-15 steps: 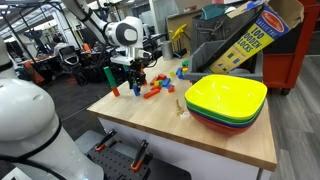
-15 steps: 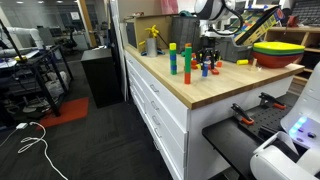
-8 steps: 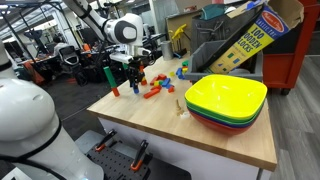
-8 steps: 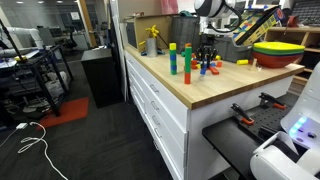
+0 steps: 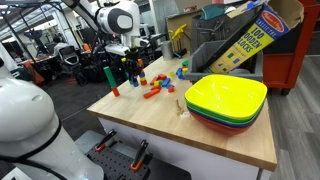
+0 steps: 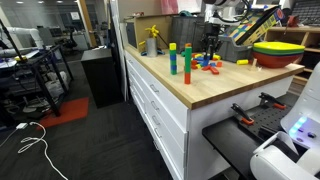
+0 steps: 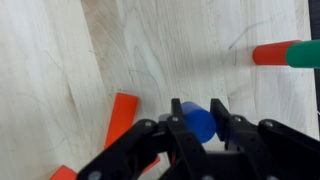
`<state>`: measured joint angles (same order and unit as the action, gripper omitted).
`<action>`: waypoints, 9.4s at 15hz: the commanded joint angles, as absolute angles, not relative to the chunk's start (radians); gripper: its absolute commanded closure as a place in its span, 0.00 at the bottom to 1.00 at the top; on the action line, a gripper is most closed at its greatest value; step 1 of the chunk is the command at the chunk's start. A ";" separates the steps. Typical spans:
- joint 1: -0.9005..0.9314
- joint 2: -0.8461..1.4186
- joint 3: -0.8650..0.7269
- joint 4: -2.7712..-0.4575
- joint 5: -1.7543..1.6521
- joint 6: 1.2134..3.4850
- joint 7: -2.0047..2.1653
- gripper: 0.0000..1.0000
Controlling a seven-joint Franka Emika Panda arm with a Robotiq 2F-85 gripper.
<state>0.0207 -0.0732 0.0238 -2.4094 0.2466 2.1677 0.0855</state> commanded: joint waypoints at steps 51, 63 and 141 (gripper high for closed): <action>0.057 -0.255 0.063 -2.747 0.223 2.510 0.209 0.00; 0.074 -0.206 0.102 -2.702 0.144 2.501 0.213 0.00; 0.112 -0.265 0.272 -2.216 0.050 1.915 0.519 0.92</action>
<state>0.1023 -0.3097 0.2684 -2.2762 0.0509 1.9593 0.4819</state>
